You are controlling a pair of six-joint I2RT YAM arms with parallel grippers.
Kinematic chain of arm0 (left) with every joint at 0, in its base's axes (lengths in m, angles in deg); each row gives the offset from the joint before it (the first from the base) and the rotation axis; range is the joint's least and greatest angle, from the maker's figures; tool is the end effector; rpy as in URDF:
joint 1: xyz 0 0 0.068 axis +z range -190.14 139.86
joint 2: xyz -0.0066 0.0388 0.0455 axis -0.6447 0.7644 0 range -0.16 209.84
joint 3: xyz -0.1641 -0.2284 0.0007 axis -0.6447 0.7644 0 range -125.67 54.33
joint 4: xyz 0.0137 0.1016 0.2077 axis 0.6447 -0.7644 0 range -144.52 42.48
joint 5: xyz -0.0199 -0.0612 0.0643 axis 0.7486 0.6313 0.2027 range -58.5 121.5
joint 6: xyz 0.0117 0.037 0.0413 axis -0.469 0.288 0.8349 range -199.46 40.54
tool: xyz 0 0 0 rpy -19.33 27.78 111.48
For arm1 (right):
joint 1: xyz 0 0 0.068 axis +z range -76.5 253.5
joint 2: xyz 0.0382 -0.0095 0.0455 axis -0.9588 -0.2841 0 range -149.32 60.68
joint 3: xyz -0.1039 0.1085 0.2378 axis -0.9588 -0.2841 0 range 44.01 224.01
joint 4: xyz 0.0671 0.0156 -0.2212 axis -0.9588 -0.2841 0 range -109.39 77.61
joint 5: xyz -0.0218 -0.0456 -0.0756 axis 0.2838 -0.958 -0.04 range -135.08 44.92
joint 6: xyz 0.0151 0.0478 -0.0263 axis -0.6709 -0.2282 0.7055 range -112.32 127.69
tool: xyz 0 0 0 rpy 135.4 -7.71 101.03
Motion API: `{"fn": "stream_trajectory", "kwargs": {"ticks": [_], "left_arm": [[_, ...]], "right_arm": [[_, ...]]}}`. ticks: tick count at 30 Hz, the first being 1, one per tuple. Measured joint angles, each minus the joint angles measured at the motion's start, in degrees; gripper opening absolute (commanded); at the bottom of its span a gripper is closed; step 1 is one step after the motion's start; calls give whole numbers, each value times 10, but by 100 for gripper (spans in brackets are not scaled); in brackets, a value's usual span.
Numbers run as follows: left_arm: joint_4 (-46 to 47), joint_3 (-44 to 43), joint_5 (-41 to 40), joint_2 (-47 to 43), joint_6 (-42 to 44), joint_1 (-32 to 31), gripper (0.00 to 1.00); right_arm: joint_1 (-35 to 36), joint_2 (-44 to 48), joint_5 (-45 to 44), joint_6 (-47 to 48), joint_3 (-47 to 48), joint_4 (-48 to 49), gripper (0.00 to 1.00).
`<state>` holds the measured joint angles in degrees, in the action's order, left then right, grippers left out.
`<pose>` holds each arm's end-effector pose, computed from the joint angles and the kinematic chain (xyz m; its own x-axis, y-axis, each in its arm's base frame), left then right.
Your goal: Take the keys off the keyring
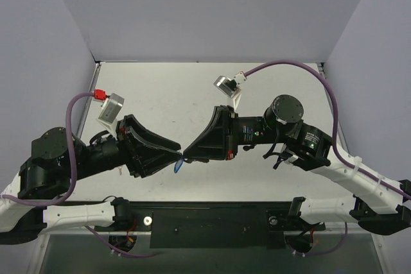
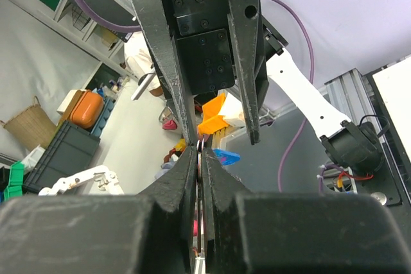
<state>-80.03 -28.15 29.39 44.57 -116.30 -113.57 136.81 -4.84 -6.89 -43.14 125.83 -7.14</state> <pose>0.0217 -0.0676 0.4935 -0.5470 -0.2621 -0.7950 0.7739 0.2038 -0.5997 0.0644 0.1828 0.5178 -0.6404 0.0828 -0.7636 -0.7346 -0.3561 0.5775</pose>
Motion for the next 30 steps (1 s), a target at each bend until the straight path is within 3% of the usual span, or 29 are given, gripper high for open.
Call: {"fn": "stream_trajectory", "kwargs": {"ticks": [14, 21, 30], "left_arm": [[9, 1, 13, 11, -7, 0, 34], [30, 8, 26, 16, -19, 0, 0], [45, 22, 35, 24, -30, 0, 0]], "right_arm": [[-3, 12, 6, 3, -1, -23, 0], [-5, 24, 2, 8, -11, -27, 0], [-7, 49, -11, 14, -35, -33, 0]]}}
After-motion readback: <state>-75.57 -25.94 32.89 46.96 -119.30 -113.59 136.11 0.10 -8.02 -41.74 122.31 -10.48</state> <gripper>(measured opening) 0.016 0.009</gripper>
